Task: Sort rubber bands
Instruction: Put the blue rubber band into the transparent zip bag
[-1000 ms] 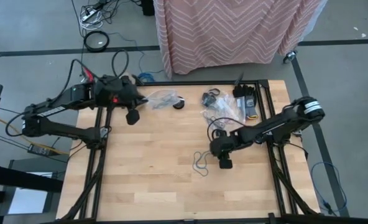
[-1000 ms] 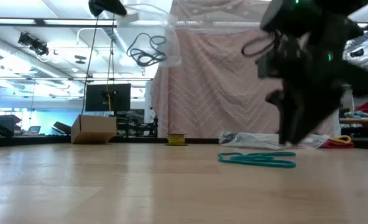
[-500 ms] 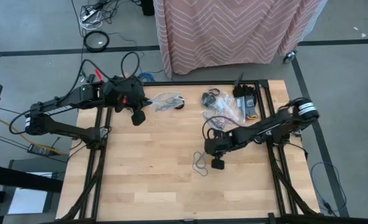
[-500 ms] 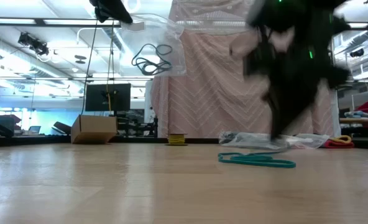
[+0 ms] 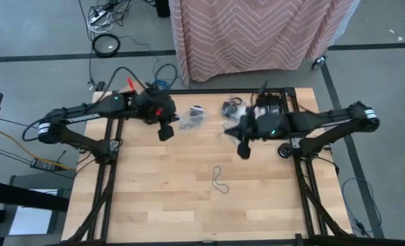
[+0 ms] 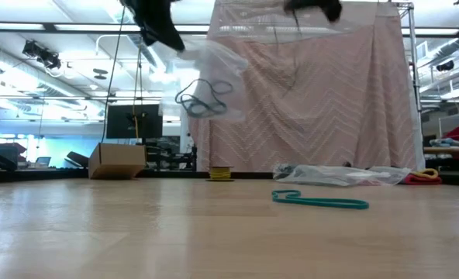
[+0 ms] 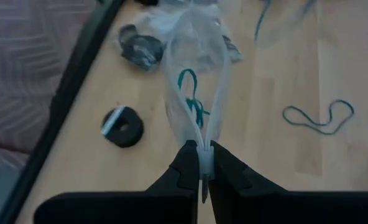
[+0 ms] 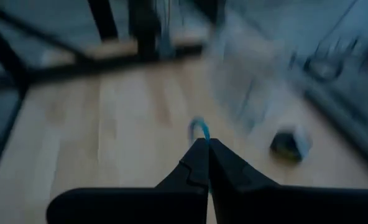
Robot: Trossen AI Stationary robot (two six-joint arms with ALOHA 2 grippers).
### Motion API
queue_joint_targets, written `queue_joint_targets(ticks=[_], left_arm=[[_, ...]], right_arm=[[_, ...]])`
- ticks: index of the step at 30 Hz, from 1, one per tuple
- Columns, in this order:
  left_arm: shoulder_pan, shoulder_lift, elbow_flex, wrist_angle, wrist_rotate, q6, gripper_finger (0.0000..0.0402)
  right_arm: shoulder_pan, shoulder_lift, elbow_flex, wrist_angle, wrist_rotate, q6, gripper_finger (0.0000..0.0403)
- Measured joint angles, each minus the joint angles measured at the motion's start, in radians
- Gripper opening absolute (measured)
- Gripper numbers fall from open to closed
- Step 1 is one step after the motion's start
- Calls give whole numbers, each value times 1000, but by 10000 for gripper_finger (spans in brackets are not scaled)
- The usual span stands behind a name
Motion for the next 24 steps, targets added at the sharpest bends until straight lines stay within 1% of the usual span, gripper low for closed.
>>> queue_joint_targets(ticks=[6,9,13,17,24], left_arm=[[-10,91,0,75,79,8,21],[-21,127,0,126,98,7,21],[-36,154,0,167,125,4,21],[-51,169,0,179,128,-1,21],[-58,170,-1,195,143,-9,21]], right_arm=[[-31,13,181,8,38,-168,0],[-49,28,231,2,39,-222,0],[-74,44,248,9,36,-254,0],[-91,66,248,4,32,-255,0],[-106,117,247,8,-9,-264,0]])
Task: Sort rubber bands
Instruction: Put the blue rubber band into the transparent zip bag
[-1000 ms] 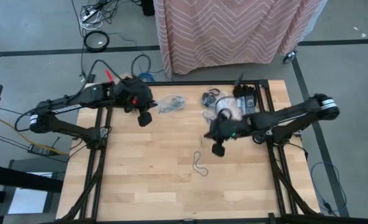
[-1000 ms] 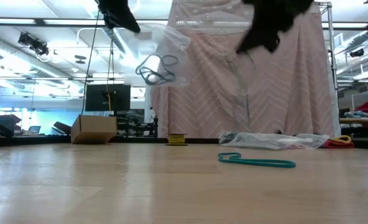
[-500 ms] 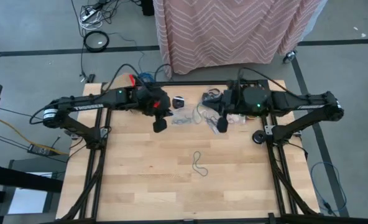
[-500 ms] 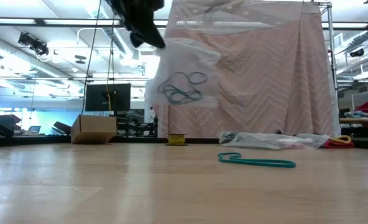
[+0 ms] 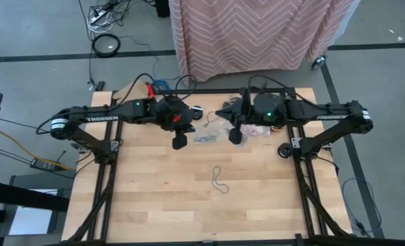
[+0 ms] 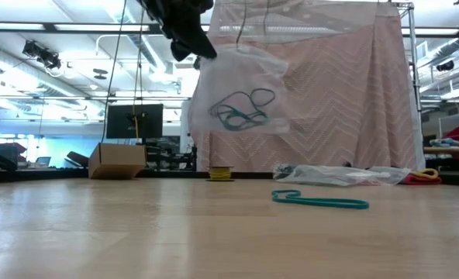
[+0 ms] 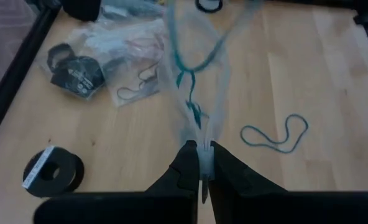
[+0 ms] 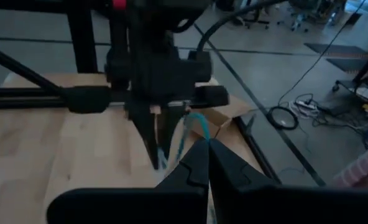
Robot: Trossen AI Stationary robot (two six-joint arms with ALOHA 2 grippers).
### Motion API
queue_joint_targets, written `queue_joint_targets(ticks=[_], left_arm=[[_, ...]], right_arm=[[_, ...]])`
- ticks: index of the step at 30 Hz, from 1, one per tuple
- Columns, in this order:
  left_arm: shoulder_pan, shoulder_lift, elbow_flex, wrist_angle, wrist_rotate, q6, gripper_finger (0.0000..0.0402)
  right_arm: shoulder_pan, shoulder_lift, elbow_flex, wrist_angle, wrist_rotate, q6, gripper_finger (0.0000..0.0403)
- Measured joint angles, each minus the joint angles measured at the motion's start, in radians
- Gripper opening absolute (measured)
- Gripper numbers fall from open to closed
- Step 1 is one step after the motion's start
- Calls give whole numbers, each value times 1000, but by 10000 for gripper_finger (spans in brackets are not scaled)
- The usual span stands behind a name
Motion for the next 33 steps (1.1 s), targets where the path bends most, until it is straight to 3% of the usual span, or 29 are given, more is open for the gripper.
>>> queue_joint_targets(ticks=[13,21,33], left_arm=[[0,-1,0,15,2,-15,21],[0,-1,0,14,1,-15,21],[0,-1,1,-16,-2,-7,21]], right_arm=[[-7,73,1,18,-71,1,0],[-25,109,-4,-104,-73,5,4],[-31,123,-91,-81,-191,27,90]])
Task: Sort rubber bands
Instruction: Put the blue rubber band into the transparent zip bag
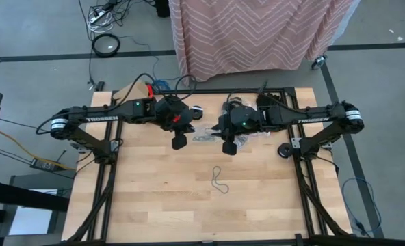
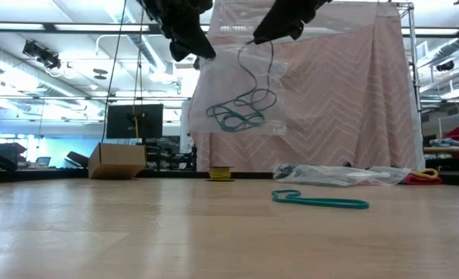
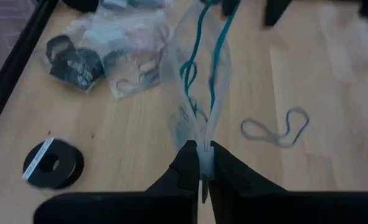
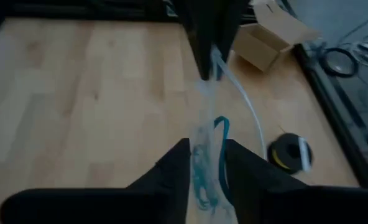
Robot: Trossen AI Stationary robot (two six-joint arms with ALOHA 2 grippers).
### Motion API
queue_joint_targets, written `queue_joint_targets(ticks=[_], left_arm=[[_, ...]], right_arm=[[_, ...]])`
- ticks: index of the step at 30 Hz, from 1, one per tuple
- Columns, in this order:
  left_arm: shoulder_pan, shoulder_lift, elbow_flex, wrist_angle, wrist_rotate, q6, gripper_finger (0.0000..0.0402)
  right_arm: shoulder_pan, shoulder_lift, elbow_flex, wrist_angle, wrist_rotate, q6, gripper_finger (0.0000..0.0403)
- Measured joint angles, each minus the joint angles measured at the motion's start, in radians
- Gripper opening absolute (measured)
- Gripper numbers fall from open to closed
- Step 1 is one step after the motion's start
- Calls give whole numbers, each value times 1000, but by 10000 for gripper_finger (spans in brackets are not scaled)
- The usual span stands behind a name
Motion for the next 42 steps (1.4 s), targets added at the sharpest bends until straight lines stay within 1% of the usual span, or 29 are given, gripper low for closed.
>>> queue_joint_targets(ticks=[4,8,13,17,20,23,26,28,30,32,36,39,42], left_arm=[[1,-4,0,-57,-16,24,21],[9,-28,0,-106,-66,47,21],[30,-62,0,-104,-63,48,21],[36,-104,0,-112,-58,40,21],[36,-177,0,-74,-56,21,21],[37,-270,0,5,-62,15,21],[38,-350,1,89,-69,13,21],[42,-397,1,102,-78,10,21],[42,-423,2,116,-93,-5,21],[42,-442,1,95,-100,-12,21],[42,-462,0,96,-100,-15,21],[42,-498,0,179,-88,-12,21],[42,-551,1,264,-82,3,21]], right_arm=[[2,1,0,-14,-40,32,124],[19,1,0,-29,-58,35,144],[31,1,0,-30,-56,28,151],[25,1,0,-69,-50,28,149],[21,1,-16,-83,-52,27,149],[21,2,-67,-71,-53,39,150],[25,2,-146,8,-60,85,148],[30,2,-203,67,-67,125,148],[34,3,-252,144,-66,161,149],[40,3,-294,200,-67,186,149],[45,3,-347,256,-69,195,147],[47,3,-380,252,-70,199,147],[47,3,-401,255,-95,240,146]])
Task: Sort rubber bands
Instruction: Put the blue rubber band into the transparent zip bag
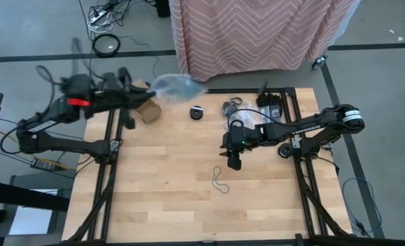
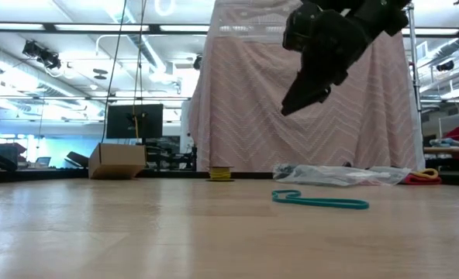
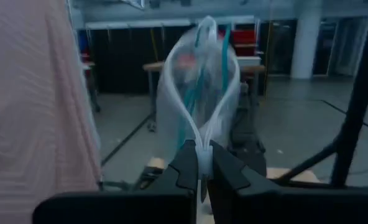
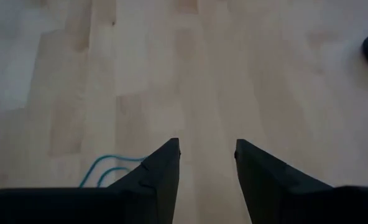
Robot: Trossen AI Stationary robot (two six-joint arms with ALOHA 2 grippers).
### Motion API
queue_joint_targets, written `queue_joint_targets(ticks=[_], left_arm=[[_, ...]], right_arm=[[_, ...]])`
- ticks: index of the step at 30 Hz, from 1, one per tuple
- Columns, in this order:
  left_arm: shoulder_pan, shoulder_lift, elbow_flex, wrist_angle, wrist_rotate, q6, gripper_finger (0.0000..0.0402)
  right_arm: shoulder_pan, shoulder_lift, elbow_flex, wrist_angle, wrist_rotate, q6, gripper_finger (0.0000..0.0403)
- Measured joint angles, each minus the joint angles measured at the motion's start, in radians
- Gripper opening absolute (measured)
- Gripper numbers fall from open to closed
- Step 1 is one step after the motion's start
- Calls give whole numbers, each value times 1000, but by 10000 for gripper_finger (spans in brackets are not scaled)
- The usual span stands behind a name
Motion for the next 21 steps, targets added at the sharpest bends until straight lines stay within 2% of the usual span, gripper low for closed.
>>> queue_joint_targets(ticks=[2,5,10,13,21], left_arm=[[0,-27,1,-47,-45,11,21],[0,-39,1,-208,-122,-11,21],[0,-18,-2,-357,-133,-42,21],[0,-6,-6,-373,-135,-43,21],[0,-6,-110,-249,-72,-71,21]], right_arm=[[0,0,-11,5,-17,23,146],[0,0,-21,28,-24,33,146],[0,0,-28,44,-24,0,144],[0,0,-28,43,-24,-41,144],[0,0,-28,40,11,-49,142]])
